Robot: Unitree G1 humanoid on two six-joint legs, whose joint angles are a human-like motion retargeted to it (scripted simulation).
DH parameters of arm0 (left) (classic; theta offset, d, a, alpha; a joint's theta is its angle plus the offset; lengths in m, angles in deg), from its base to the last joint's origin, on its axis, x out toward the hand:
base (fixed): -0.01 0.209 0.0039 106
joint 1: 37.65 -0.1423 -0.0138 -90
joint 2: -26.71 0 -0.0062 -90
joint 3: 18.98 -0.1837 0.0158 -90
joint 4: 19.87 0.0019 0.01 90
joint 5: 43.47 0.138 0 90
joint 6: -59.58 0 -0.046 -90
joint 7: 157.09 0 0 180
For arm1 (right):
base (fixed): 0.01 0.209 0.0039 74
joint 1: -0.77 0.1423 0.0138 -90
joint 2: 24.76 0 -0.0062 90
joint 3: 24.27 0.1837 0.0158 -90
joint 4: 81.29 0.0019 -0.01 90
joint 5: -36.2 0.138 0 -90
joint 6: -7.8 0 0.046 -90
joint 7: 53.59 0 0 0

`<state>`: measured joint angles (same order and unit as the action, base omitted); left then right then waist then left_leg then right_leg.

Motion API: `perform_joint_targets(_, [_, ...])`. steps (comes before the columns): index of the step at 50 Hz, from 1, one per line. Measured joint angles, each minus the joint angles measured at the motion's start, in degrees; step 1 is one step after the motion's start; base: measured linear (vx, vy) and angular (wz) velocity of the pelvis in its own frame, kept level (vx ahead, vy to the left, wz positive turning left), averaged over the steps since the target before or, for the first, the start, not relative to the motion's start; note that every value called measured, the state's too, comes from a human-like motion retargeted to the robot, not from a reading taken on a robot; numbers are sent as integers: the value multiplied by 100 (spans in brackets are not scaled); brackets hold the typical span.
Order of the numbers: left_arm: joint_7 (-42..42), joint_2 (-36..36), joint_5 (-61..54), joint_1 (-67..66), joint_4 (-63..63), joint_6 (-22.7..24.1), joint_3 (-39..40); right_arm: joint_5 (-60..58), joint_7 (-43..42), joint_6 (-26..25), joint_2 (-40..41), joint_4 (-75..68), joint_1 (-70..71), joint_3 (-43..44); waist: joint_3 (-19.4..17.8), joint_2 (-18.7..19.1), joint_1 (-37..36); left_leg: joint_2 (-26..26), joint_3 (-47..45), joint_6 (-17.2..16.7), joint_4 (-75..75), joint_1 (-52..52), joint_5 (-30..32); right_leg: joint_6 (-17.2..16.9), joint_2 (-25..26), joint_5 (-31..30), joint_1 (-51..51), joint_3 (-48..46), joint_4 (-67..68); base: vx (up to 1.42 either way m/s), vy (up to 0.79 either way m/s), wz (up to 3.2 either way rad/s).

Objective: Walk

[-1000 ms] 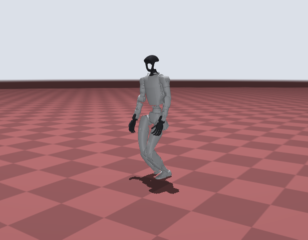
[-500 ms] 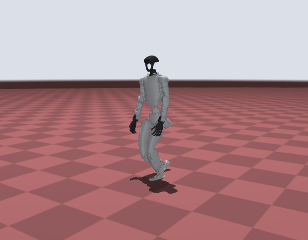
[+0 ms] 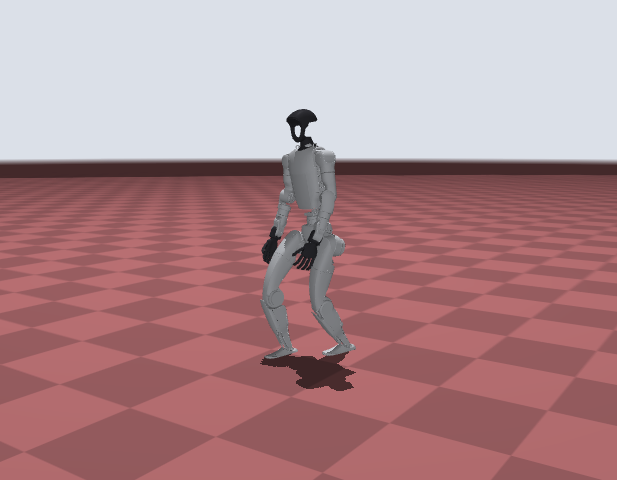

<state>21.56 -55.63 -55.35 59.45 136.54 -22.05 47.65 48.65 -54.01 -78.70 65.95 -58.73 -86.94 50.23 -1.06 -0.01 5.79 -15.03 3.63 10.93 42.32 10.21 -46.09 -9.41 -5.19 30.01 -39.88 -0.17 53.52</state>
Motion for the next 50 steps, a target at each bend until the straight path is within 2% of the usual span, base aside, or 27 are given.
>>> perform_joint_targets(3, [38,42,-6,-23,-3,12,-35,62,-19,7,2,-66,-65,-11,-61,8,1,32,64,-61,307,-218,-129,54,81,-109,181,-18,254,0,0,0])
perform_joint_targets(6, [89,70,3,-69,19,25,-83,117,-61,25,3,-119,-141,-26,-132,177,-21,293,71,-224,983,-281,-249,158,334,-178,438,-131,435,1,0,-7])
perform_joint_targets(10, [187,71,27,-111,64,51,-166,191,-90,47,-27,-167,-242,-64,-213,768,-149,1185,31,-642,2408,-93,-186,396,1085,-264,835,-479,311,3,0,-35])
perform_joint_targets(13, [237,54,69,-114,60,56,-235,251,-83,61,-87,-147,-275,-88,-251,1153,-270,1868,-18,-911,3490,213,271,587,1594,-232,1102,-647,55,1,-1,-29])
perform_joint_targets(16, [245,39,101,-98,23,51,-299,288,-97,81,-141,-93,-269,-89,-242,1267,-363,2259,-109,-887,4246,699,579,683,1799,-140,1286,-651,-154,0,0,0])
perform_joint_targets(20, [222,8,112,-56,-31,60,-340,296,-123,105,-195,-14,-210,-76,-217,1225,-485,2443,-215,-625,4564,1380,349,667,1851,-23,1556,-555,-421,0,0,0])
perform_joint_targets(26, [166,-1,102,-5,-33,128,-292,301,-151,171,-231,110,-93,-54,-222,966,-556,2129,-375,-396,3530,2199,-139,555,1618,199,2017,-411,-712,0,0,0])
perform_joint_targets(34, [126,-16,169,-22,-28,114,-177,254,-187,224,-215,212,-10,-5,-46,429,-386,1178,-485,-490,1185,2821,156,533,873,730,2298,-440,-768,2,0,13])
perform_joint_targets(38, [114,-30,210,-78,-49,82,-144,193,-193,219,-186,219,-8,-13,-12,247,-328,844,-444,-510,567,2850,327,555,612,1006,2431,-457,-600,0,0,0])
perform_joint_targets(45, [142,-2,238,-214,52,26,-170,111,-174,186,-110,170,-54,-73,-62,-36,-295,433,-511,-448,882,2684,649,481,254,1391,2747,-357,151,2,0,-2])
perform_joint_targets(50, [214,24,266,-270,213,-7,-208,25,-31,145,-85,117,-65,-73,-62,-303,-282,34,-579,-278,952,2261,757,214,-79,1133,2968,-156,834,2,0,-2])
